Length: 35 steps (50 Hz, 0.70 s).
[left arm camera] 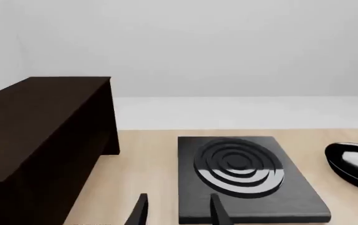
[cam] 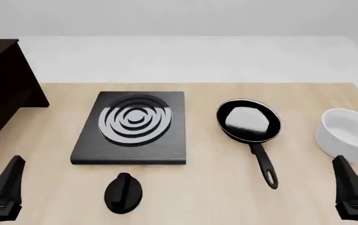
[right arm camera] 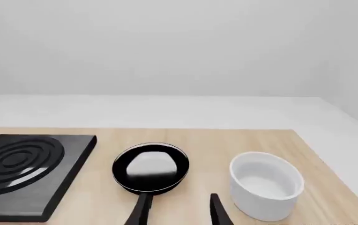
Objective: Put the frying pan on the cabinet shelf.
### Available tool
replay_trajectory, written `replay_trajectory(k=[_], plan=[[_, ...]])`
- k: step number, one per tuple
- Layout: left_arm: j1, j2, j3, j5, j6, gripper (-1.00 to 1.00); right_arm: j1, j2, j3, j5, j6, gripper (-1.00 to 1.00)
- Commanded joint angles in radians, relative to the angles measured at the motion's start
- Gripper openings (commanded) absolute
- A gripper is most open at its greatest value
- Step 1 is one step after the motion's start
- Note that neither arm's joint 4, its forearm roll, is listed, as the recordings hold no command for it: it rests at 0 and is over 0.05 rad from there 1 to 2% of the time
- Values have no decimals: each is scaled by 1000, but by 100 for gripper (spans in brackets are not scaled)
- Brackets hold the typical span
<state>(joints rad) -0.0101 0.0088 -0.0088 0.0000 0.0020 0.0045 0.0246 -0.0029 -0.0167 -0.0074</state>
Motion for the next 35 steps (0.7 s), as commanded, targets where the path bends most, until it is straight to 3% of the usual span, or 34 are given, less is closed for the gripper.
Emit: replay_trajectory(k=[1,2,3,4,7,13,15,16,20,24,25,27,30,33,35], plan=[[11,18,-26,13,-18,100,0,-10,-36,39,19,100],[10,19,-30,16,-19,100,16,2,-49,51,-38,100],[9,25,-38,18,-30,100,17,-14,-59,67,-31,100],[12,32,-47,20,-34,100,8,-18,-88,91,41,100],[9,34,-79,61,-41,100,-16,-21,-142,146,66,100],[-1,87,-165,127,-67,100,-33,-10,-216,211,71,100],[-18,89,-190,146,-44,100,-26,20,-232,223,65,100],[-16,108,-207,145,-56,100,-5,30,-256,243,34,100],[-35,110,-267,192,-6,100,-2,67,-339,298,44,100],[-40,157,-301,204,-24,100,1,110,-378,327,60,100],[-42,186,-313,208,-58,100,8,131,-391,338,73,100],[-52,215,-339,221,-81,100,40,159,-413,362,56,100],[-110,194,-370,260,-14,100,39,195,-485,415,66,100],[-112,199,-387,271,-20,100,90,248,-554,471,73,100],[-122,209,-394,275,-19,100,68,266,-611,518,108,100]])
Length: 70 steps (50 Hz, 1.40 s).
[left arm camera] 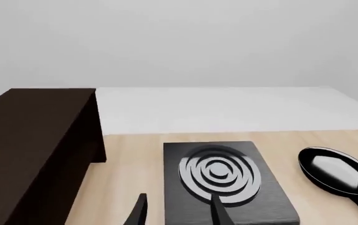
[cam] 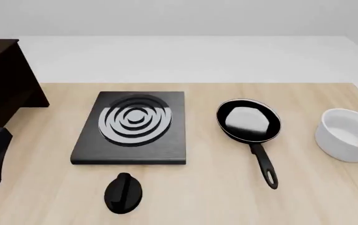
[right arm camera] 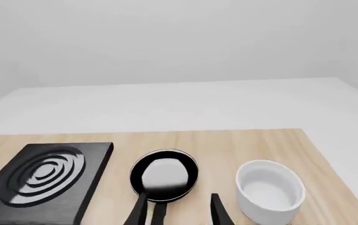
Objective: Put the frying pan on the cabinet shelf.
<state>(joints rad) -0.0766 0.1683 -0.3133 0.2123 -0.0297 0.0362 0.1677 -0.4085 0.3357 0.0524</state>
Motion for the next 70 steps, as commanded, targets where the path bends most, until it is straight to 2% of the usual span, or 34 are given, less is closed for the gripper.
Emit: replay_trajectory(k=[1,2,4,6,7,8,10,13,14,16,18,22,25,27,29,30,31,32,34,37,39,43,59,70], plan=[[-60,54,-94,63,12,100,55,138,-228,181,68,100],[-59,59,-98,63,11,100,78,145,-257,196,35,100],[-62,74,-107,64,2,100,108,183,-293,233,35,100],[-86,86,-106,68,30,100,119,201,-315,254,29,100],[-102,79,-110,74,57,100,132,216,-322,268,33,100],[-100,89,-111,76,54,100,130,225,-321,273,67,100],[-106,102,-121,82,37,100,142,248,-329,288,54,100],[-101,117,-135,84,28,100,127,290,-324,313,70,100],[-105,113,-139,85,28,100,92,322,-316,321,125,100],[-108,111,-146,82,27,100,131,328,-321,320,109,100],[-137,106,-145,82,51,100,122,371,-316,323,132,100],[-134,109,-154,88,36,100,166,431,-307,326,115,100],[-125,104,-155,91,16,100,152,473,-310,317,156,100],[-126,102,-152,92,17,100,148,499,-316,306,121,100],[-128,100,-144,89,22,100,149,560,-301,301,124,100],[-128,99,-143,88,21,100,145,574,-290,299,143,100],[-128,98,-147,92,19,100,186,580,-272,296,134,100],[-128,97,-149,93,18,100,186,587,-268,290,132,100],[-119,99,-151,94,7,100,147,622,-286,274,101,100],[-116,92,-150,98,5,100,156,664,-289,254,137,100],[-120,87,-141,98,5,100,133,711,-295,228,102,100],[-120,81,-140,104,-1,100,136,777,-297,204,85,100],[-117,74,-128,105,-1,100,141,970,-267,62,63,100],[-117,73,-140,119,-4,100,149,1041,-278,17,71,100]])
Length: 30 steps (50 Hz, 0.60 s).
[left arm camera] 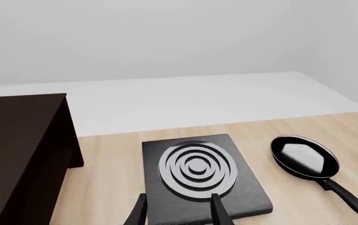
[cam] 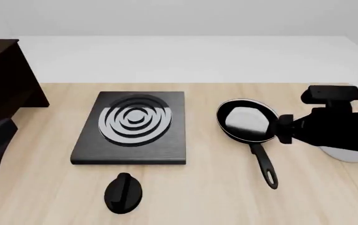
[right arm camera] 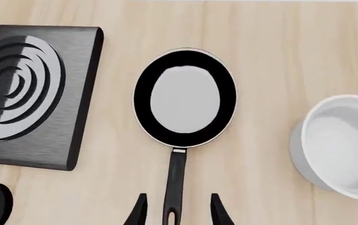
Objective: Put the frying pan on the cabinet shelf.
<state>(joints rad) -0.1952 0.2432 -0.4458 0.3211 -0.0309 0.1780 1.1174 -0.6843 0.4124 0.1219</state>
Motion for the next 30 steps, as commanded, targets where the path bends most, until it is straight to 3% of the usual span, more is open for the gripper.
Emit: replay_trajectory(k=[1,30], plan=[[3,-2,-5,6,-6,100,8,102,-2,-67,2,100],[-15,-17,15,5,-21,100,41,262,5,-159,15,100]])
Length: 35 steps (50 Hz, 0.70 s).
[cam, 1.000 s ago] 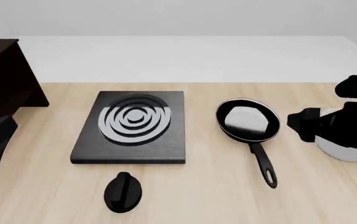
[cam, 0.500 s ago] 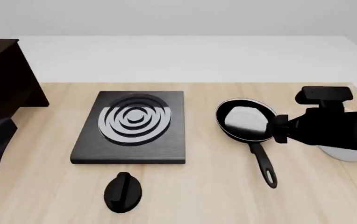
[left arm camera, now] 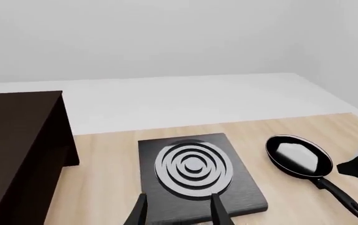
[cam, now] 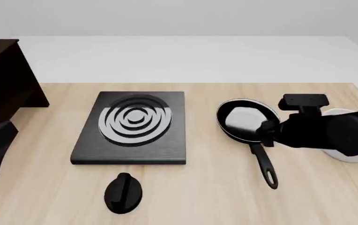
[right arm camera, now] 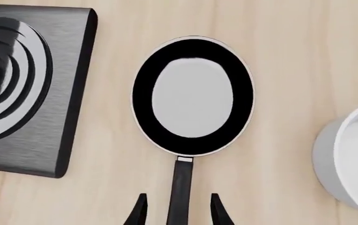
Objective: Put the frying pan on the cabinet shelf.
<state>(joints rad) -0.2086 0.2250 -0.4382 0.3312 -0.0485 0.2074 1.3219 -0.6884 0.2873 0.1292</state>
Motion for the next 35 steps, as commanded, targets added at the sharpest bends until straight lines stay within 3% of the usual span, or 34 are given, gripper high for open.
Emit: replay_trajectory(k=[1,35], plan=[[0,3,4,-4,-5,100,11,59,9,-34,8,100],[-1,-3,-1,-1,-13,100,12,139,121,-131,31,100]])
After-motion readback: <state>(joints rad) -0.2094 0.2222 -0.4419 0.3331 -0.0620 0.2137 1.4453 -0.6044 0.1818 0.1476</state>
